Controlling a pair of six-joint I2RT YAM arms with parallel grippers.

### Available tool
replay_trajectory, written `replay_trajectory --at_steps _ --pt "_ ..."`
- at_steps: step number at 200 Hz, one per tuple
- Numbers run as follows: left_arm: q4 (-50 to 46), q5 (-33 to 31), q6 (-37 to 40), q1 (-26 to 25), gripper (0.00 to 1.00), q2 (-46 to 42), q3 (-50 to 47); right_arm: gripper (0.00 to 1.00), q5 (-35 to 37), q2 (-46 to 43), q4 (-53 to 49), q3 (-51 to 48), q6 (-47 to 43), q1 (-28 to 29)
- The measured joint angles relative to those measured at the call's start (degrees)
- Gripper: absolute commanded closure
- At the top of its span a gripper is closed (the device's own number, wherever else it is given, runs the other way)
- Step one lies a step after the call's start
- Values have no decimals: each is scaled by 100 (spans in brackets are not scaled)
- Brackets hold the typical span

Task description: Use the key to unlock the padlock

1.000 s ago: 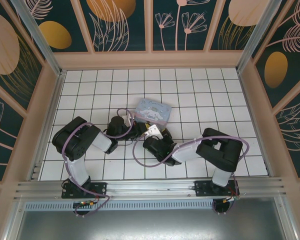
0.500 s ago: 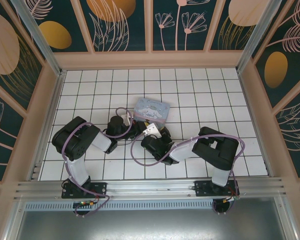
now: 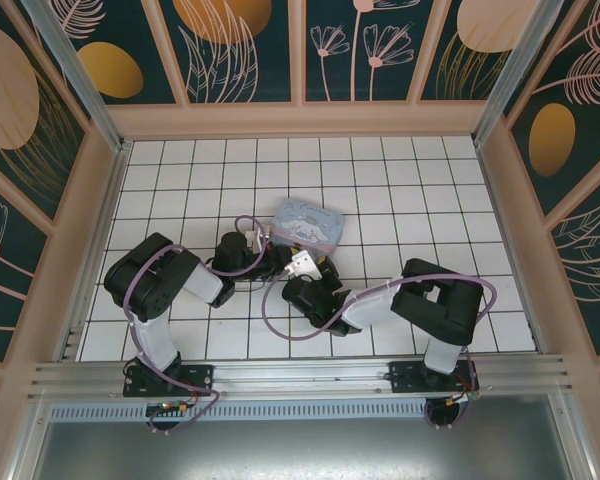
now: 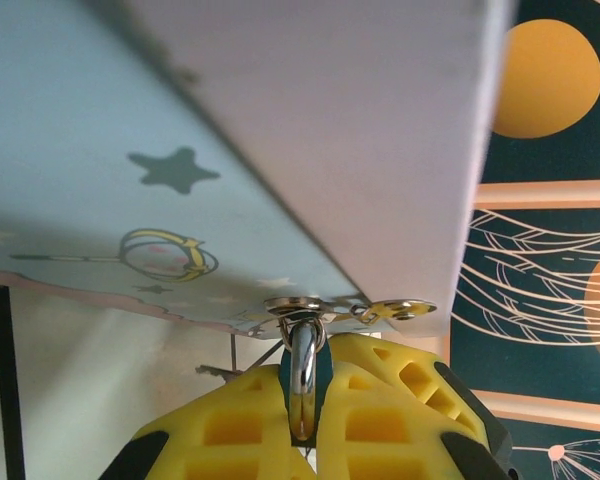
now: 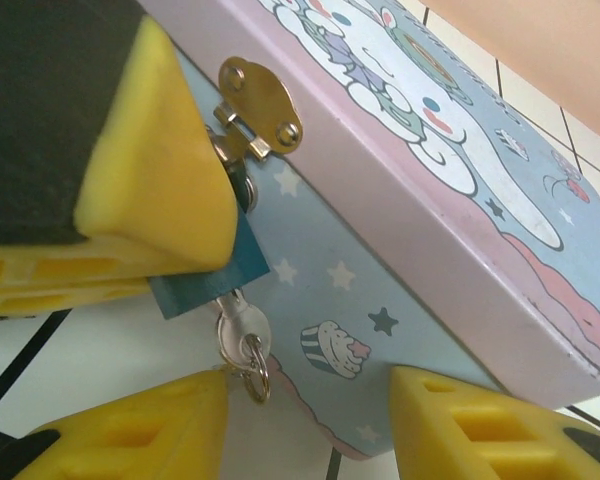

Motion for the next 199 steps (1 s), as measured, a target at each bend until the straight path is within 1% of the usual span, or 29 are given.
replay_trajectory --at_steps 77,118,140,167,196,199 --pt "-4 -90 -2 24 100 0 0 56 22 146 -7 173 -35 -111" --pt "26 -262 -37 48 100 0 0 62 22 282 -7 367 -151 -249" --pt "37 -339 -44 76 100 0 0 70 28 372 2 470 -214 -306" --pt "55 -382 -50 109 100 -2 -7 86 9 431 -9 568 -280 -378" --pt "140 -376 -66 118 100 -2 -11 100 -197 433 -116 678 -293 -431" --pt "153 -378 -66 122 100 -2 -13 100 -210 433 -136 695 -326 -433"
